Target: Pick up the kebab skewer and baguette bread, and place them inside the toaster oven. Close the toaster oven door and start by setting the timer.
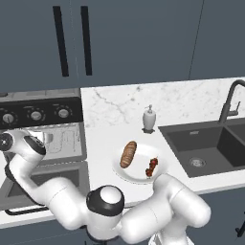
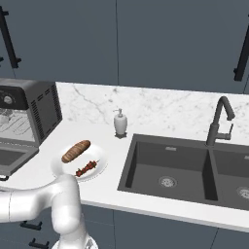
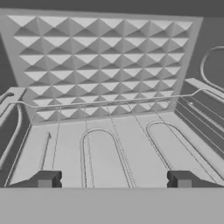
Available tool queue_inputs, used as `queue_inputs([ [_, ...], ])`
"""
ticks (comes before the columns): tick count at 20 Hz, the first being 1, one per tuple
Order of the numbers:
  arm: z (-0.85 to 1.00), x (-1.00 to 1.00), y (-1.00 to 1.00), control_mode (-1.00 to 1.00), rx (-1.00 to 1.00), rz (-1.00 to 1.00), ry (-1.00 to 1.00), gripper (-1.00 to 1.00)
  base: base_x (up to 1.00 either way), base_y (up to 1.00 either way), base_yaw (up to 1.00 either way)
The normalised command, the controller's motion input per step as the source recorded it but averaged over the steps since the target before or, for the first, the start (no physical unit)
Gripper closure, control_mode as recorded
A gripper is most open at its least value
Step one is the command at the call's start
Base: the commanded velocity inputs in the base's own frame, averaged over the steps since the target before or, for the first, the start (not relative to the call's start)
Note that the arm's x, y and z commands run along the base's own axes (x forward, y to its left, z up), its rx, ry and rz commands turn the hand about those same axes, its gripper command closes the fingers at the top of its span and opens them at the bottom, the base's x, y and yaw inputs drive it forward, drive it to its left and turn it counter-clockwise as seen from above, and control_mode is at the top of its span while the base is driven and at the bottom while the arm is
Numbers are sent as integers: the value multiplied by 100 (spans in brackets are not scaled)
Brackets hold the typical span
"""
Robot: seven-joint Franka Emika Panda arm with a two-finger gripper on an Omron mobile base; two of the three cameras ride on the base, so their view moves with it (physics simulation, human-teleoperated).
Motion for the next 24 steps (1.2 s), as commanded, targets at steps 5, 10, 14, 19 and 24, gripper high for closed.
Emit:
queue_inputs([
  [5, -81, -93, 3, -100, -3, 0, 18, -100, 0, 0, 0],
  [10, -70, -96, 0, -100, -1, 0, 24, -100, 0, 0, 0],
  [14, -61, -89, -6, -100, 0, 0, 28, -100, 0, 0, 0],
  [19, -32, -84, -17, -100, -3, 0, 19, -100, 0, 0, 0],
  [24, 64, -60, -64, -100, 4, 0, 0, -100, 0, 0, 0],
])
